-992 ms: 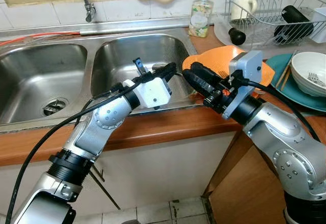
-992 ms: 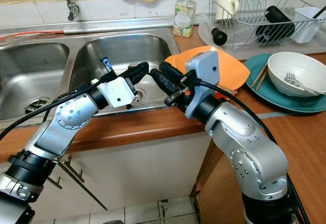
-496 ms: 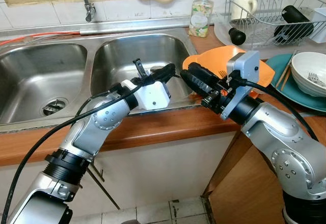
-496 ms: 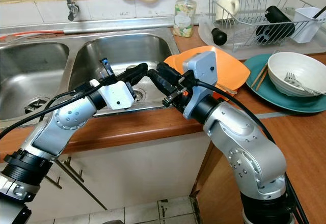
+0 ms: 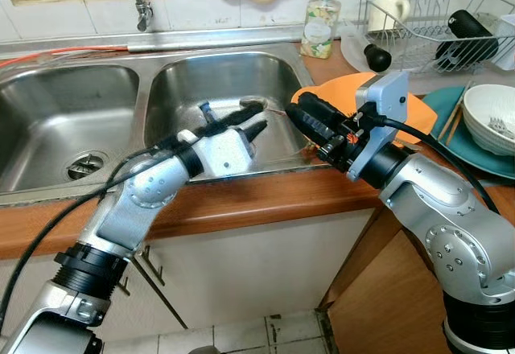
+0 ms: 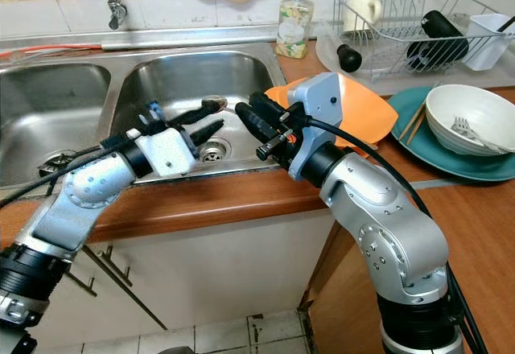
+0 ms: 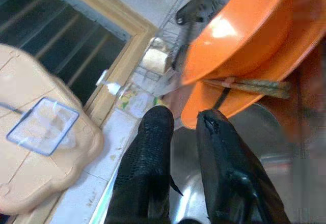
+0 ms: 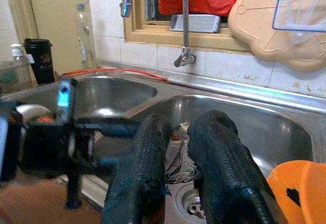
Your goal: Kitchen organization
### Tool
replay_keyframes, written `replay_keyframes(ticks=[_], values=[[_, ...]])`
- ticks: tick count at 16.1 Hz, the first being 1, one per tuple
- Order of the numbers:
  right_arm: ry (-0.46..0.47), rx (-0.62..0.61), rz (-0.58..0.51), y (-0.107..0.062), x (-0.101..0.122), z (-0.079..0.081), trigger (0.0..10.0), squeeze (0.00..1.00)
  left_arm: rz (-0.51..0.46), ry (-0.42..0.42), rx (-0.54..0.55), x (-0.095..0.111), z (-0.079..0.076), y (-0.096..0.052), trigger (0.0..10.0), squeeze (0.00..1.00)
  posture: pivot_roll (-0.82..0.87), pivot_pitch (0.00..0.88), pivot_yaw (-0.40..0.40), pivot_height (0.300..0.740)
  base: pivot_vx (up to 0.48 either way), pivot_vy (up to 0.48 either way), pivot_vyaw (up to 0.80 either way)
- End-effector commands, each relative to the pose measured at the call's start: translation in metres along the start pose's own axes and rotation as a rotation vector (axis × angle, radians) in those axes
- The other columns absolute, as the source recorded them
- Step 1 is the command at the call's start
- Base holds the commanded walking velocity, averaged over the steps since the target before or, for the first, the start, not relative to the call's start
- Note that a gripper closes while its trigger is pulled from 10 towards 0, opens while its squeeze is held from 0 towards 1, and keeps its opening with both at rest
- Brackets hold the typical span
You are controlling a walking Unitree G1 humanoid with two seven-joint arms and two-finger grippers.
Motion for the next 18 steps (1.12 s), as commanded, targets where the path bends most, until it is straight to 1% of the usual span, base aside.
replay_keyframes(ticks=[1, 2, 4, 5, 7, 8, 9, 10, 11, 12, 13, 16, 17, 18], values=[[-0.012, 0.037, -0.001, 0.002, 0.004, 0.007, 0.0, 0.00, -0.012, 0.033, 0.003, 0.005, 0.001, 0.004, 10.0, 0.00, -0.10, 0.000, 0.021, 0.740, 0.000, 0.000, 0.00], [-0.012, 0.041, 0.001, 0.001, 0.003, 0.008, 0.0, 0.00, -0.016, 0.030, 0.004, 0.007, 0.002, 0.005, 10.0, 0.00, -0.10, 0.000, 0.021, 0.740, 0.000, 0.000, 0.00], [-0.011, 0.049, 0.005, 0.001, 0.003, 0.009, 0.0, 0.00, -0.014, 0.056, -0.011, 0.006, 0.001, 0.008, 10.0, 0.00, -0.10, 0.000, 0.024, 0.740, 0.000, 0.000, 0.00], [-0.011, 0.064, 0.012, 0.001, 0.002, 0.012, 0.0, 0.00, -0.001, 0.082, 0.009, 0.004, 0.004, 0.010, 10.0, 0.00, -0.10, 0.000, 0.025, 0.740, 0.000, 0.000, 0.00], [-0.015, 0.081, 0.021, 0.000, 0.000, 0.016, 0.0, 0.00, -0.004, 0.085, 0.028, 0.005, 0.008, 0.013, 10.0, 0.00, -0.11, 0.000, 0.022, 0.740, 0.000, 0.000, 0.00], [-0.015, 0.088, 0.027, 0.000, -0.002, 0.017, 0.0, 0.00, -0.010, 0.080, 0.031, 0.007, 0.009, 0.016, 5.3, 0.00, -0.11, 0.000, 0.022, 0.740, 0.000, 0.000, 0.00], [-0.013, 0.084, 0.026, 0.000, -0.001, 0.017, 0.0, 0.00, -0.012, 0.074, 0.022, 0.008, 0.007, 0.017, 1.3, 0.00, -0.11, 0.000, 0.024, 0.740, 0.000, 0.000, 0.00], [-0.012, 0.077, 0.022, 0.001, -0.001, 0.017, 0.0, 0.00, -0.014, 0.066, 0.006, 0.008, 0.004, 0.017, 0.0, 0.00, -0.11, 0.000, 0.026, 0.740, 0.000, 0.000, 0.00], [-0.013, 0.071, 0.020, 0.001, 0.000, 0.016, 0.0, 0.00, -0.016, 0.064, -0.004, 0.008, 0.002, 0.017, 0.0, 0.00, -0.11, 0.000, 0.027, 0.740, 0.000, 0.000, 0.00], [-0.013, 0.065, 0.015, 0.002, 0.001, 0.015, 0.0, 0.00, -0.023, 0.090, -0.034, 0.008, -0.004, 0.017, 0.0, 0.00, -0.11, 0.000, 0.028, 0.740, 0.000, 0.000, 0.00], [-0.013, 0.065, 0.013, 0.002, 0.001, 0.015, 0.0, 0.00, -0.019, 0.100, -0.044, 0.007, -0.006, 0.016, 0.0, 0.00, -0.11, 0.000, 0.029, 0.740, 0.000, 0.000, 0.00], [-0.014, 0.064, 0.013, 0.001, 0.001, 0.015, 0.0, 0.00, -0.017, 0.100, -0.036, 0.007, -0.003, 0.017, 0.0, 0.00, -0.11, 0.000, 0.031, 0.740, 0.000, 0.000, 0.00], [-0.018, 0.060, 0.015, 0.001, 0.001, 0.015, 2.4, 0.00, -0.020, 0.103, -0.033, 0.008, -0.003, 0.017, 0.0, 0.00, -0.11, 0.000, 0.031, 0.740, 0.000, 0.000, 0.00], [-0.025, 0.047, 0.020, 0.002, 0.000, 0.013, 10.0, 0.00, -0.019, 0.105, -0.030, 0.007, -0.002, 0.017, 0.0, 0.00, -0.11, 0.000, 0.031, 0.740, 0.000, 0.000, 0.00]])
Point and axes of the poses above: a point about 5 cm out from each wrist's last joint towards the gripper, its own y axis pointing out of the wrist towards the gripper, its own x axis along the axis of the wrist's last joint, z = x × y, the point moved 5 cm from there along y, pointing out of the wrist towards the gripper, and after that the axes turned 7 degrees about -y, right-handed, at the moved point
